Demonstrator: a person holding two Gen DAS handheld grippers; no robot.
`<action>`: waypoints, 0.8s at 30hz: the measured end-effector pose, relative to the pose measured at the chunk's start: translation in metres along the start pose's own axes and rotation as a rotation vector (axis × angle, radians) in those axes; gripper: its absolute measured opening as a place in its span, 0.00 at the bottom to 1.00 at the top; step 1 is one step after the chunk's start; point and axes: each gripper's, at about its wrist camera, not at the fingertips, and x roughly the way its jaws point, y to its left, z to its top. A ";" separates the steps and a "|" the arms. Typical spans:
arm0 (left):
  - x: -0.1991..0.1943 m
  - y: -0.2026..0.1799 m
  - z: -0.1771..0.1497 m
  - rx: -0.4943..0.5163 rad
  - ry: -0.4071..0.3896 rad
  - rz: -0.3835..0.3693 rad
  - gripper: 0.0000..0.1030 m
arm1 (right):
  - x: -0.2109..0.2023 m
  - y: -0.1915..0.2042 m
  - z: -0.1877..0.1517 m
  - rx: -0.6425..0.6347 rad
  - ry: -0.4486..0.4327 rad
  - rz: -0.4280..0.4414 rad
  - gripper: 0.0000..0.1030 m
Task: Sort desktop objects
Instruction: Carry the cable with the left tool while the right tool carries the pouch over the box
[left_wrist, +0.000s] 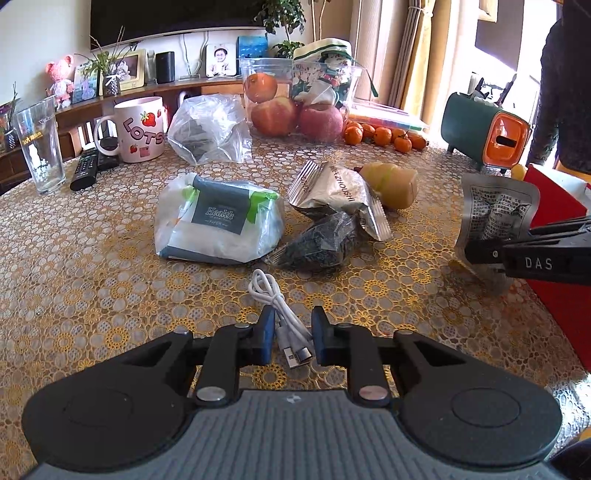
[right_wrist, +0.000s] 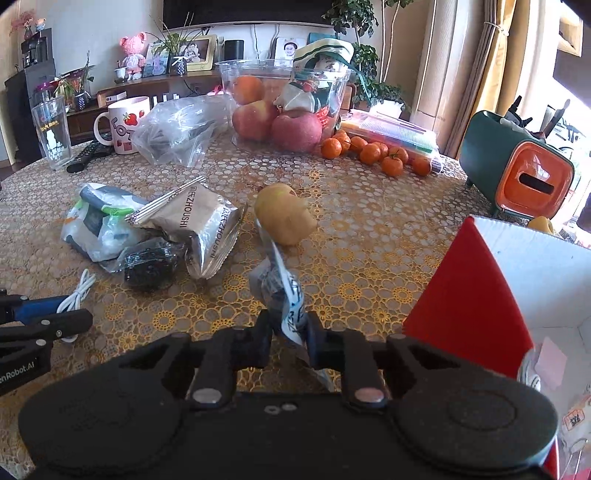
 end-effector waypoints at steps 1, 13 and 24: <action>-0.003 -0.001 0.000 -0.002 -0.002 -0.002 0.19 | -0.005 0.000 -0.002 0.005 -0.004 0.004 0.17; -0.048 -0.025 0.001 0.015 -0.028 -0.054 0.19 | -0.064 0.000 -0.018 0.034 -0.049 0.052 0.17; -0.102 -0.066 0.005 0.074 -0.059 -0.122 0.19 | -0.123 -0.012 -0.037 0.072 -0.046 0.060 0.17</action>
